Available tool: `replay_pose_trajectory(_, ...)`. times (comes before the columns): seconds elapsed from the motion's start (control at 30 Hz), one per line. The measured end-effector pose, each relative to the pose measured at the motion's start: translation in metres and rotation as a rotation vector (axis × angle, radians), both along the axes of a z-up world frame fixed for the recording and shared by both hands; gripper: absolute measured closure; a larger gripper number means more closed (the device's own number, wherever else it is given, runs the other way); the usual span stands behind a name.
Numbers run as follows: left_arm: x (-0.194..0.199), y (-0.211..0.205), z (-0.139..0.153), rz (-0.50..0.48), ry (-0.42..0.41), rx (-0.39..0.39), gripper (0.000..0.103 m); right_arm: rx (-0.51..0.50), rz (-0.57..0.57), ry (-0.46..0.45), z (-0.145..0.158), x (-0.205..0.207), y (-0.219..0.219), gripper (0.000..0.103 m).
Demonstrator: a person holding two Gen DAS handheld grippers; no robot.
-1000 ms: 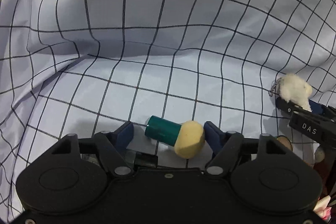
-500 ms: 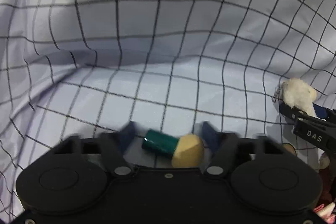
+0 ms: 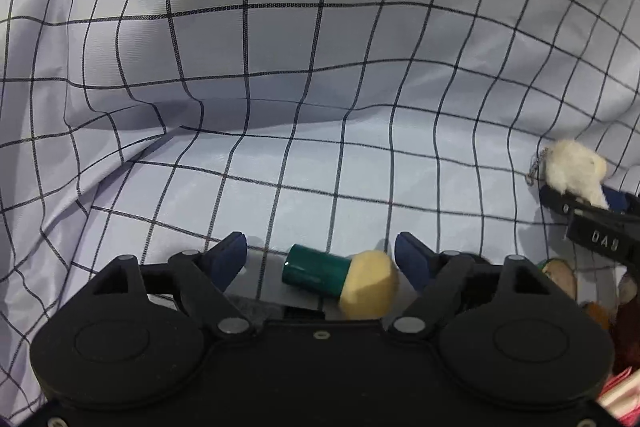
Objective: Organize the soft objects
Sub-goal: 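Close the left tool on the green-capped sponge applicator while the right tool holds the lamb, then carry the lamb and sponge applicator with both tools over the woven basket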
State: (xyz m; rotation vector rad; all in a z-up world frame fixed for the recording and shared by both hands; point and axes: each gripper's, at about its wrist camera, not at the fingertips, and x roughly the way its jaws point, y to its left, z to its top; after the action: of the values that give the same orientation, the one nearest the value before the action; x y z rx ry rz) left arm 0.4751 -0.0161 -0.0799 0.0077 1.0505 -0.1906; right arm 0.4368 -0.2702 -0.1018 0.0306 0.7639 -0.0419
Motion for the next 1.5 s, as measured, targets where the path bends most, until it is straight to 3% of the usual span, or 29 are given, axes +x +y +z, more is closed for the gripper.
replay_pose_trajectory(0.07,-0.004,0.002,0.000,-0.014,-0.002,-0.001,0.027,0.000,0.000,0.000,0.000,0.000,0.000,0.033)
replay_pose_trajectory(0.17,-0.007,0.003,0.000,-0.036,-0.006,-0.041,0.049,0.002,0.000,-0.001,0.000,0.000,-0.001,0.033)
replay_pose_trajectory(0.33,-0.009,-0.004,0.000,-0.047,-0.024,-0.014,0.049,0.014,0.001,-0.001,0.001,0.000,-0.003,0.033)
replay_pose_trajectory(0.5,-0.010,0.002,0.012,0.012,-0.024,-0.036,0.049,-0.005,0.007,0.013,0.003,0.002,-0.001,0.034)
replay_pose_trajectory(0.6,-0.012,0.016,0.027,0.051,-0.035,-0.061,0.049,-0.001,0.029,0.036,0.006,0.005,0.001,0.048)
replay_pose_trajectory(0.83,-0.021,0.036,0.043,0.077,-0.058,-0.079,0.049,-0.088,0.072,0.112,0.030,0.016,0.020,0.071)
replay_pose_trajectory(1.1,-0.032,0.056,0.041,0.109,-0.044,-0.104,0.049,-0.109,0.131,0.093,0.071,0.016,0.067,0.072)
replay_pose_trajectory(1.27,-0.044,0.078,0.044,0.146,-0.045,-0.132,0.049,-0.109,0.252,0.054,0.088,0.003,0.113,0.072)
replay_pose_trajectory(1.5,-0.069,0.107,0.050,0.202,-0.078,-0.091,0.049,-0.046,0.436,0.033,0.099,-0.027,0.182,0.072)
